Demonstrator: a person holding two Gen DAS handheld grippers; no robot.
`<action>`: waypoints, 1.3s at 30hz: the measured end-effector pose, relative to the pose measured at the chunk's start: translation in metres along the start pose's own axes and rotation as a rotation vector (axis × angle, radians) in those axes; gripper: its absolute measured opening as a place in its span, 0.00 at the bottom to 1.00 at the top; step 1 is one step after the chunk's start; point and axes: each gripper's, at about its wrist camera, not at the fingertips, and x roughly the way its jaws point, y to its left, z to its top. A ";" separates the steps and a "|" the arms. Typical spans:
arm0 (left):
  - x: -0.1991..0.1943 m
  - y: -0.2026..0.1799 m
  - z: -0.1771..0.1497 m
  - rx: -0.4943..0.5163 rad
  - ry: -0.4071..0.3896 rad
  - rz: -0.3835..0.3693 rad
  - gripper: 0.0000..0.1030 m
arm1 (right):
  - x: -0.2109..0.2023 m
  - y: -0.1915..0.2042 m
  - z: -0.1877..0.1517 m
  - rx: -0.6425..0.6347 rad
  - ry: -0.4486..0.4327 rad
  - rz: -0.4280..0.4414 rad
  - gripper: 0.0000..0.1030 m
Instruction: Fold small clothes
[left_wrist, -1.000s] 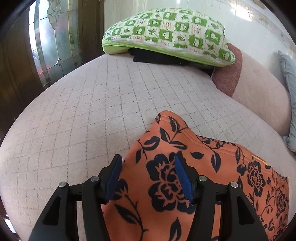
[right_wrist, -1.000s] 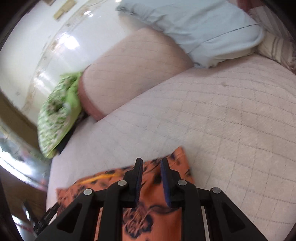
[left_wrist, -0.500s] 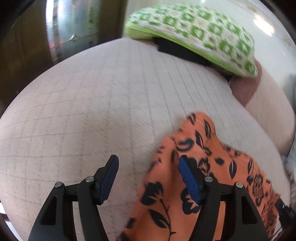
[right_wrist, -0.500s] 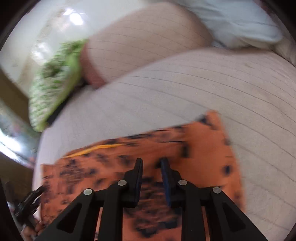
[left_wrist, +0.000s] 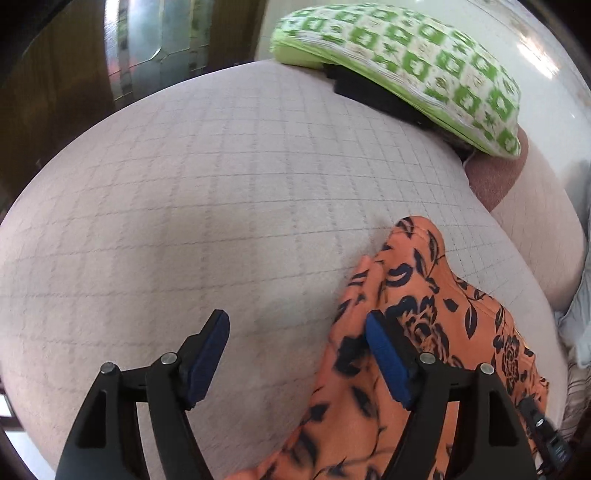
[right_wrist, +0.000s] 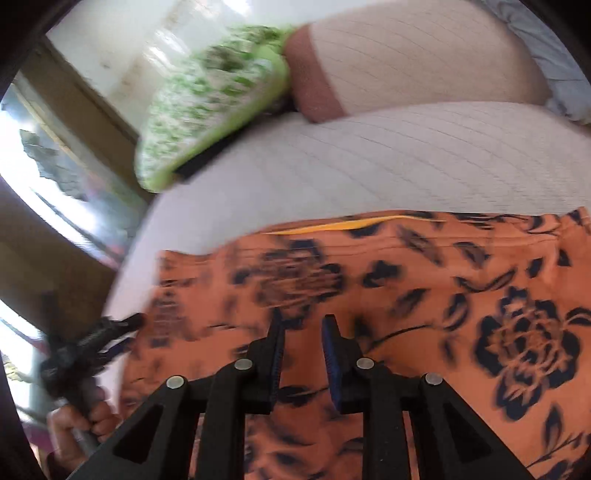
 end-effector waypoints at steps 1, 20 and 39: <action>-0.006 0.006 -0.002 -0.013 0.001 0.002 0.75 | 0.005 0.005 -0.005 -0.013 0.034 0.002 0.23; -0.064 0.080 -0.111 -0.204 0.091 -0.169 0.76 | -0.051 0.058 -0.114 -0.050 0.003 0.024 0.23; -0.012 0.049 -0.102 -0.223 0.136 -0.522 0.20 | -0.019 0.018 -0.110 0.095 0.100 0.063 0.22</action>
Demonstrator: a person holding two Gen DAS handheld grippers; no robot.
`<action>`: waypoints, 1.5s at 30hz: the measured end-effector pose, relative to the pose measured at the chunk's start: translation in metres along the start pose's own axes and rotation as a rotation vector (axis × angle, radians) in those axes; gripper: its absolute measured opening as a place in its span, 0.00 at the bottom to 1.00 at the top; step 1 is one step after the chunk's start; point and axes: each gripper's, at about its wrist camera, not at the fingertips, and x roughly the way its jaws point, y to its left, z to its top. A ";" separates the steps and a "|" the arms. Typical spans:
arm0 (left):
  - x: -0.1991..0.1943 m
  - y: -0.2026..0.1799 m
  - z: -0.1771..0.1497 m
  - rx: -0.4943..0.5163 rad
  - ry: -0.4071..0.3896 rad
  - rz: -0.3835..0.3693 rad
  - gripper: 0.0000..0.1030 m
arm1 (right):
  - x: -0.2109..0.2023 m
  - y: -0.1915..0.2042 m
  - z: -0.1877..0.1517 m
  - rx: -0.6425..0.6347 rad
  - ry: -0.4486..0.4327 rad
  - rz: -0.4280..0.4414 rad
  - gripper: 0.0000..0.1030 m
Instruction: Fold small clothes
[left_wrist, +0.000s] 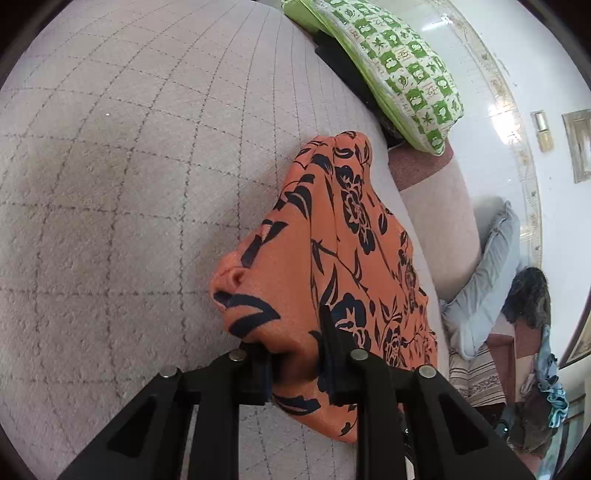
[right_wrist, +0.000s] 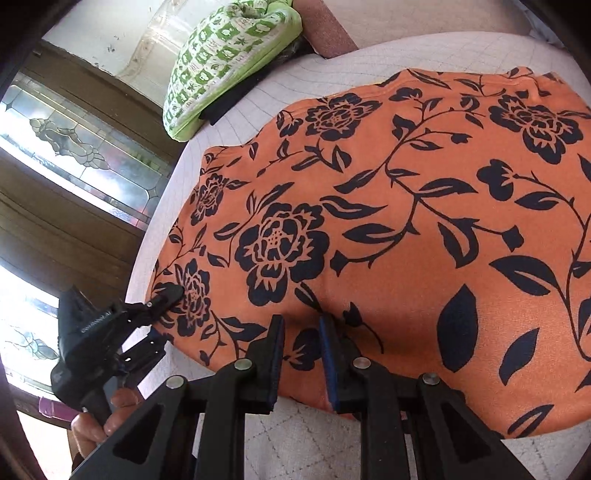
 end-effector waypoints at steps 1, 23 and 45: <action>0.000 -0.001 0.000 0.008 -0.004 0.000 0.20 | 0.000 -0.001 0.000 -0.003 0.001 0.004 0.22; -0.018 -0.205 -0.094 0.682 -0.115 -0.013 0.13 | -0.137 -0.129 0.014 0.241 -0.315 0.018 0.23; 0.023 -0.251 -0.181 0.928 0.070 -0.095 0.72 | -0.203 -0.198 0.027 0.418 -0.461 0.101 0.23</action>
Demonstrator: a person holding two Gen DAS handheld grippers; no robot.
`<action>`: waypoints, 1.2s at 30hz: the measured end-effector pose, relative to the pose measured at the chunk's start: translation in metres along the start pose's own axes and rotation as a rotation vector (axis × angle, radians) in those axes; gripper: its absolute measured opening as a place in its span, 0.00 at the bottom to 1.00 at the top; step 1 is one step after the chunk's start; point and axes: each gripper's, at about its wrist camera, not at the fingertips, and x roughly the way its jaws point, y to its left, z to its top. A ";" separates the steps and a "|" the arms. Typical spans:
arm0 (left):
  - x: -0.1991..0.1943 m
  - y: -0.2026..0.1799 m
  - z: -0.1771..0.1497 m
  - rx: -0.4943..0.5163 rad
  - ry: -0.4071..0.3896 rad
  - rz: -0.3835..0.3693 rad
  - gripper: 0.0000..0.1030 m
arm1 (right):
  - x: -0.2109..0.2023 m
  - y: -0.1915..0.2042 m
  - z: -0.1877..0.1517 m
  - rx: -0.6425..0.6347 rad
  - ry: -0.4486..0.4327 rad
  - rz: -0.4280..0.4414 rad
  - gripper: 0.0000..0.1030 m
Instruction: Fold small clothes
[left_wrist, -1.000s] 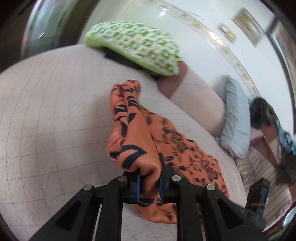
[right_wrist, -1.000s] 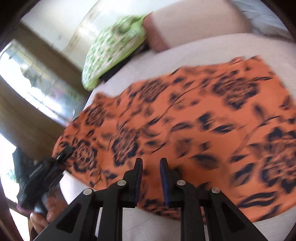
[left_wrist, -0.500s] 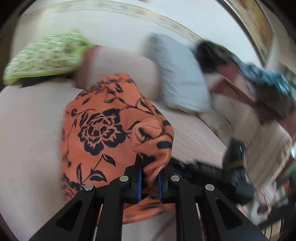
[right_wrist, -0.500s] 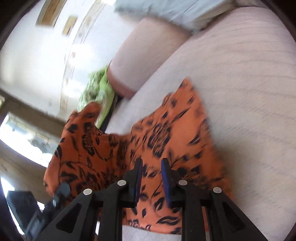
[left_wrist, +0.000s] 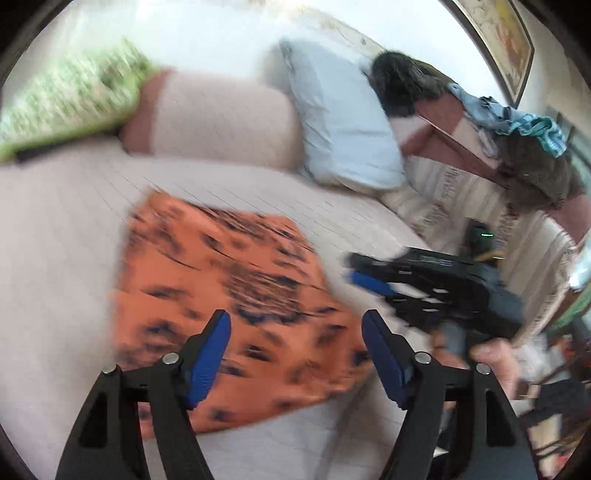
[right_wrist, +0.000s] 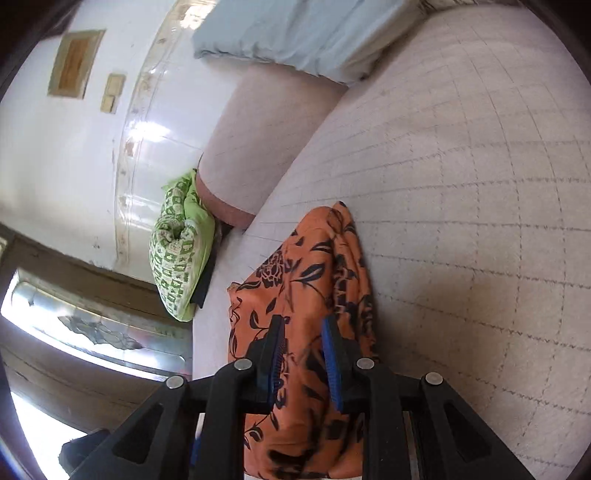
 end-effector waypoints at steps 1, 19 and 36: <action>-0.005 0.009 -0.001 0.002 -0.010 0.032 0.72 | -0.007 0.006 -0.003 -0.046 -0.027 0.018 0.23; 0.024 0.078 -0.025 -0.046 0.125 0.319 0.76 | 0.047 0.032 -0.030 -0.171 0.136 -0.106 0.22; 0.055 0.101 -0.022 -0.110 0.157 0.233 0.86 | 0.104 0.019 0.031 -0.118 0.130 -0.187 0.21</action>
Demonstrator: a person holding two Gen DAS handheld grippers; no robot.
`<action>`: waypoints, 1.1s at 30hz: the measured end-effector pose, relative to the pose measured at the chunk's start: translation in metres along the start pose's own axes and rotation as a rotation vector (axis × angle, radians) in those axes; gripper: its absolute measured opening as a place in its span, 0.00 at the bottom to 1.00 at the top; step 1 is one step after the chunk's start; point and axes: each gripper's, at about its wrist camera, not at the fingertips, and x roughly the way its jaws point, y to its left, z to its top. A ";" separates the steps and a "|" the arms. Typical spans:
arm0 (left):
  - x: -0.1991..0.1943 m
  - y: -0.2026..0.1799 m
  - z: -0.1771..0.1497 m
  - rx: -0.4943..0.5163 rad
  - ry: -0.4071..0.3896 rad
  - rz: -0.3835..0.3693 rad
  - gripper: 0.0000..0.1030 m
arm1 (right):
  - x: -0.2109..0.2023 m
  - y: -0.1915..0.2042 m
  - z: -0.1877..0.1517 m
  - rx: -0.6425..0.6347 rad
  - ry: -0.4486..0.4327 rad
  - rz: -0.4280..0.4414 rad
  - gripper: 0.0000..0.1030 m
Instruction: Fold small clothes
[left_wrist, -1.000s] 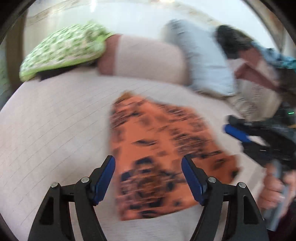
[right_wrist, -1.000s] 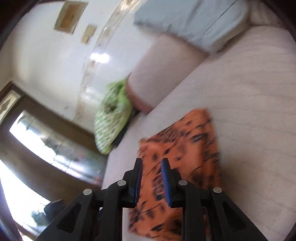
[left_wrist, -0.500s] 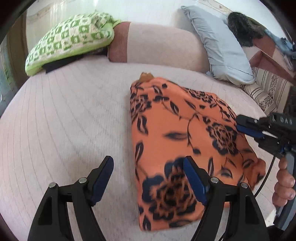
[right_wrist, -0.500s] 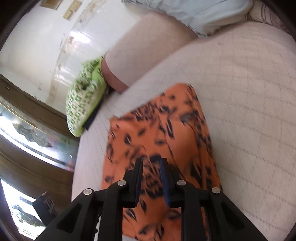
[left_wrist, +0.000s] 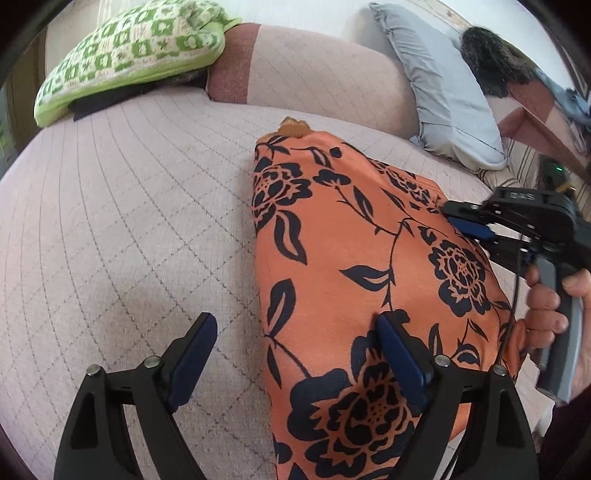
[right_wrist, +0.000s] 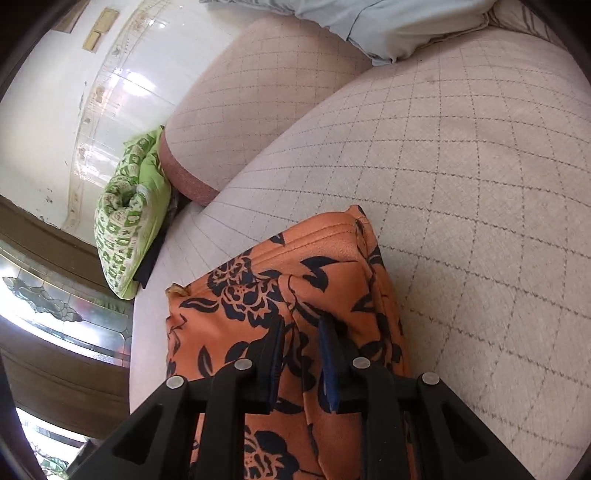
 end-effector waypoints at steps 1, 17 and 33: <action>0.000 0.001 0.001 -0.007 0.006 -0.005 0.86 | -0.006 0.002 -0.001 -0.012 -0.002 0.000 0.21; -0.024 0.012 -0.002 0.014 -0.044 0.185 0.88 | -0.048 0.013 -0.078 -0.242 0.184 -0.087 0.22; -0.020 0.000 0.004 0.082 -0.058 0.268 0.90 | -0.035 0.014 -0.066 -0.176 0.170 -0.097 0.22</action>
